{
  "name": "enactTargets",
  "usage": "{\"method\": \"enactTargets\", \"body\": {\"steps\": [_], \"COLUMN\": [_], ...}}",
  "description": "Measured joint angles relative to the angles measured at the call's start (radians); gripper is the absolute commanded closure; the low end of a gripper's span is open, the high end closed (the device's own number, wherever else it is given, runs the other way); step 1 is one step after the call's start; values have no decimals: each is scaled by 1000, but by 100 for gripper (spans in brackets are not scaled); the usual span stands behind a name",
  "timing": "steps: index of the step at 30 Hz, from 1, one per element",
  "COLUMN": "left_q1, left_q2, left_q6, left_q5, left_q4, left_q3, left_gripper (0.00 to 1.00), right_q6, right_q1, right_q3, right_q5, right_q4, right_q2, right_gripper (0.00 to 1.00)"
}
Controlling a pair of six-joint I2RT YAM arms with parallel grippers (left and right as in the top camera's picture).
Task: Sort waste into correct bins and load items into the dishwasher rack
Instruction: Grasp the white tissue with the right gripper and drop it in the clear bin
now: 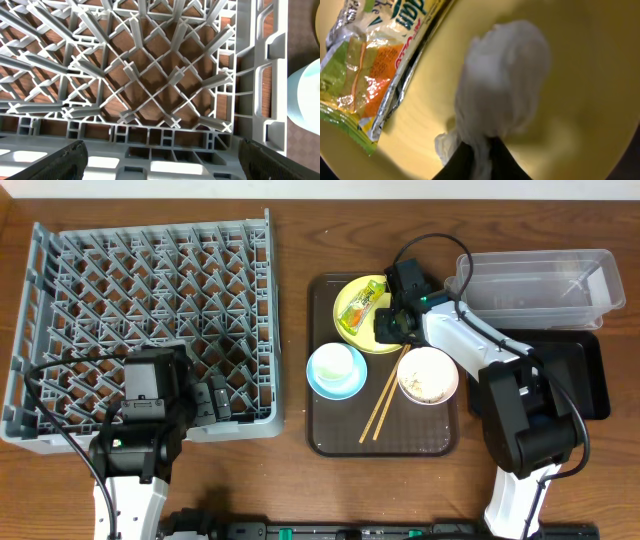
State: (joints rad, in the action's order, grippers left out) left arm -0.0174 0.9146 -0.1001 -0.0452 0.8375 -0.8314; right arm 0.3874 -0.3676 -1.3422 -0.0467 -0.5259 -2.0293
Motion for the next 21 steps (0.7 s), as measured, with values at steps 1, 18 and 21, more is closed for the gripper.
{"method": "enactTargets", "body": {"steps": [1,18,21], "left_q1": [0,0,0], "left_q2": [0,0,0], "left_q6": [0,0,0], "left_q5": [0,0,0], "left_q4": [0,-7,-9], "left_q3": [0,0,0], "left_gripper": [3,3,3], "right_q6": [2,32,60], "right_q1": [0,195,275], "right_q3": [0,-18,-20], "right_q5": [2,216,241], "right_q4": [0,23,24], "right_q2": [0,391,389], "right_gripper": [99,90,77]}}
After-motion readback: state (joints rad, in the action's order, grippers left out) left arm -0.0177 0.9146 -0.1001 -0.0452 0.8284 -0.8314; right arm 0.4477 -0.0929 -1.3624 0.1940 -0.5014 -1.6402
